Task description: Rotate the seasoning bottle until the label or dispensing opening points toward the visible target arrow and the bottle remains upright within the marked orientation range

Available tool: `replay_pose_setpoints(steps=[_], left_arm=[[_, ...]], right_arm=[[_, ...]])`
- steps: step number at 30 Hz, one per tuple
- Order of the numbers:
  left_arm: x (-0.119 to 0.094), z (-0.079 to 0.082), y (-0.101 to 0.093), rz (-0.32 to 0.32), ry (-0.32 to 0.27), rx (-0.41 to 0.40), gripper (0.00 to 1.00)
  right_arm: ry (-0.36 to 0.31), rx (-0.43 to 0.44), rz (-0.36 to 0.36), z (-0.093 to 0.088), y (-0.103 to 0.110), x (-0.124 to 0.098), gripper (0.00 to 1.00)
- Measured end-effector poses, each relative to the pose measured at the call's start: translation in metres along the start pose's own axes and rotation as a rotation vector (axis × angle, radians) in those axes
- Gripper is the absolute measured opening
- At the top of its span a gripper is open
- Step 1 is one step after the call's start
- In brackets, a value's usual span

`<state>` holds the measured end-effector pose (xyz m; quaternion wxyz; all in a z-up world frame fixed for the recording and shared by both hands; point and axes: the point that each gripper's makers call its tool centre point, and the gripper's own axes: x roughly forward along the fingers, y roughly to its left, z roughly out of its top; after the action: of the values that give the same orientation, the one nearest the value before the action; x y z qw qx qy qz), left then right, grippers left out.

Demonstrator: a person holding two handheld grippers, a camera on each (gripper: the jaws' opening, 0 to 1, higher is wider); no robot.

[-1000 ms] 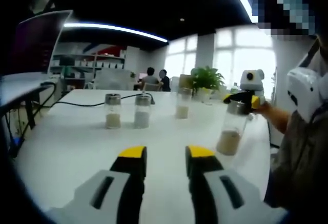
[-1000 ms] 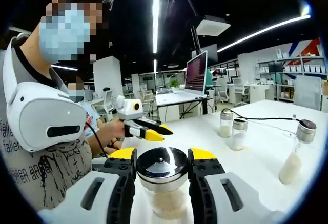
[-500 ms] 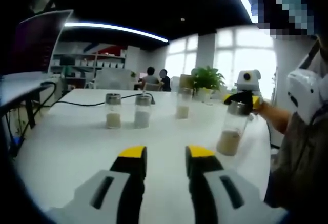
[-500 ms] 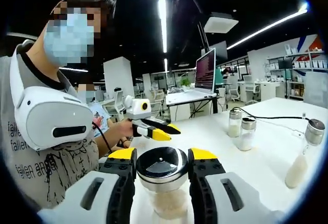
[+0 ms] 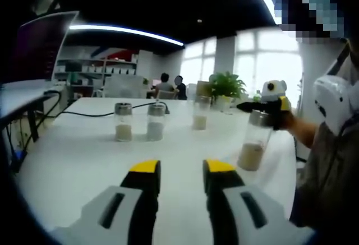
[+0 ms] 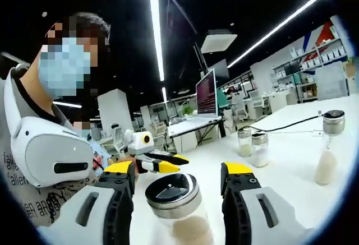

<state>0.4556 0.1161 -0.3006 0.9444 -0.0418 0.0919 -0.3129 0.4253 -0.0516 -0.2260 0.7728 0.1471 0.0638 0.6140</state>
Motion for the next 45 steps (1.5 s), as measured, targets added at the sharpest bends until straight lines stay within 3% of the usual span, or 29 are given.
replay_pose_setpoints(steps=[3, 6, 8, 12, 17, 27, 33, 45], left_arm=[[0.002, 0.001, -0.001, -0.002, -0.002, -0.001, 0.32], [0.004, 0.003, -0.002, -0.01, -0.003, 0.004, 0.32], [0.005, 0.003, -0.002, -0.015, -0.002, 0.007, 0.32], [0.008, 0.003, -0.003, -0.02, 0.003, 0.012, 0.32], [0.01, 0.002, -0.006, -0.028, 0.007, 0.016, 0.32], [0.011, -0.003, -0.009, -0.023, 0.013, 0.018, 0.31], [0.011, 0.0, -0.009, -0.024, 0.002, 0.013, 0.31], [0.01, -0.002, -0.008, -0.028, -0.006, -0.001, 0.31]], right_arm=[[-0.021, -0.019, -0.094, -0.001, -0.004, 0.002, 0.61], [0.019, -0.12, -0.202, -0.006, -0.011, 0.001, 0.56], [0.025, -0.126, -0.257, -0.007, -0.012, 0.002, 0.55], [-0.016, -0.092, -0.293, -0.006, -0.008, 0.003, 0.55], [0.006, -0.112, -0.36, -0.009, -0.013, -0.001, 0.55], [-0.001, -0.101, -0.374, -0.009, -0.013, -0.006, 0.52], [-0.007, -0.076, -0.343, -0.01, -0.008, -0.006, 0.41], [0.026, -0.102, -0.32, -0.012, -0.008, -0.005, 0.4]])
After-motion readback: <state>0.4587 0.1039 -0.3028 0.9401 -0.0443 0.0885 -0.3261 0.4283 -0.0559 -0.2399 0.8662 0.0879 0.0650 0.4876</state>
